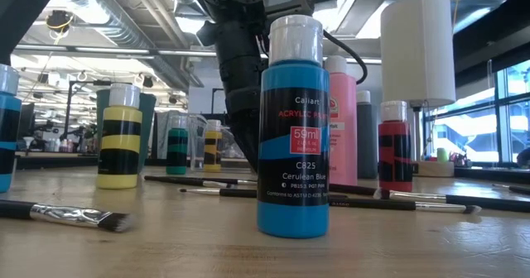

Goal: Pick & Place Paint Supplies
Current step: Put the black paint brush into the green cup

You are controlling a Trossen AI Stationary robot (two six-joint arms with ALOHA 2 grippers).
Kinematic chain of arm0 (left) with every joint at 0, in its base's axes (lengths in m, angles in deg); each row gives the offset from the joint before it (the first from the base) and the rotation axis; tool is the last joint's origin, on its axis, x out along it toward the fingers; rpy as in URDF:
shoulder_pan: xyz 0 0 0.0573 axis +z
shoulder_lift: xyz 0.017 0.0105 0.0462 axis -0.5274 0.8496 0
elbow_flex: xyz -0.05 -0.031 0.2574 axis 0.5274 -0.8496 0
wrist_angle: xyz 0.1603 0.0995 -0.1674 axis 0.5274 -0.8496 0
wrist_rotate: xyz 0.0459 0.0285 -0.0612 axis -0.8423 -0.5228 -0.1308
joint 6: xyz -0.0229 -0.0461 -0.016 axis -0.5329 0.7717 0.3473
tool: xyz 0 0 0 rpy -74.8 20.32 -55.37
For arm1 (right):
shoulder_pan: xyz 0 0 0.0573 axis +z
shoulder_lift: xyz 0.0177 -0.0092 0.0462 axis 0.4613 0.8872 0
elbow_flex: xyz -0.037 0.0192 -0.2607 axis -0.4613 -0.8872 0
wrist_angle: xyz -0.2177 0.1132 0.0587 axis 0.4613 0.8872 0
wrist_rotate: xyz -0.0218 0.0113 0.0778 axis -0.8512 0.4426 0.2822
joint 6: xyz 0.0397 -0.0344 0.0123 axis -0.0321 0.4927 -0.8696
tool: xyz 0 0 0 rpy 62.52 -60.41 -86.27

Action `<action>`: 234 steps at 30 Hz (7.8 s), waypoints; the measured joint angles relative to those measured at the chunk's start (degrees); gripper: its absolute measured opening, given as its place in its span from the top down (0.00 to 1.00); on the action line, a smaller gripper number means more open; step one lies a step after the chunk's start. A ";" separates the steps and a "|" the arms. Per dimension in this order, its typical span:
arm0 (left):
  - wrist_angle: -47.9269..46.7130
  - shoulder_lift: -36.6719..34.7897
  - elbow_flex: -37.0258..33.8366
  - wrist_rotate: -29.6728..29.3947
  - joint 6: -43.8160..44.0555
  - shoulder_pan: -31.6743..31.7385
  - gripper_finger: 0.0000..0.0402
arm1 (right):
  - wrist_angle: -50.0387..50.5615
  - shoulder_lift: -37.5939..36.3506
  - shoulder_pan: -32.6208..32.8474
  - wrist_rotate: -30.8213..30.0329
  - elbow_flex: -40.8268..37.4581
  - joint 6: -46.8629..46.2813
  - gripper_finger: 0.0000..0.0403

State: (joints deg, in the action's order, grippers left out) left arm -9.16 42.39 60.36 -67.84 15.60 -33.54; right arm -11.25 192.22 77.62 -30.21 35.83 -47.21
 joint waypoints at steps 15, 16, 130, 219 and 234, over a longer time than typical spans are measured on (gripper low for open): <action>-8.05 5.91 7.32 -2.35 -1.08 -0.89 0.48 | 0.02 0.00 0.00 0.39 0.00 0.02 0.36; -8.71 6.10 7.99 -2.63 -1.08 -0.96 0.48 | 0.02 0.00 0.00 0.46 0.00 0.02 0.36; -11.74 6.16 11.21 -3.53 -0.92 -1.16 0.99 | -0.46 0.00 0.00 2.95 0.00 0.00 0.36; -52.38 -32.54 29.91 -52.17 17.31 -28.24 1.00 | -5.18 0.17 3.26 4.35 0.00 0.00 0.36; -0.01 -69.87 -22.15 -38.95 1.15 -24.44 1.00 | -5.14 0.18 2.01 3.93 0.00 2.08 0.36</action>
State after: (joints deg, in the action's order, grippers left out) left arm -9.17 -27.48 38.22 -106.79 16.74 -57.99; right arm -16.39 192.40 79.63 -26.28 35.83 -45.13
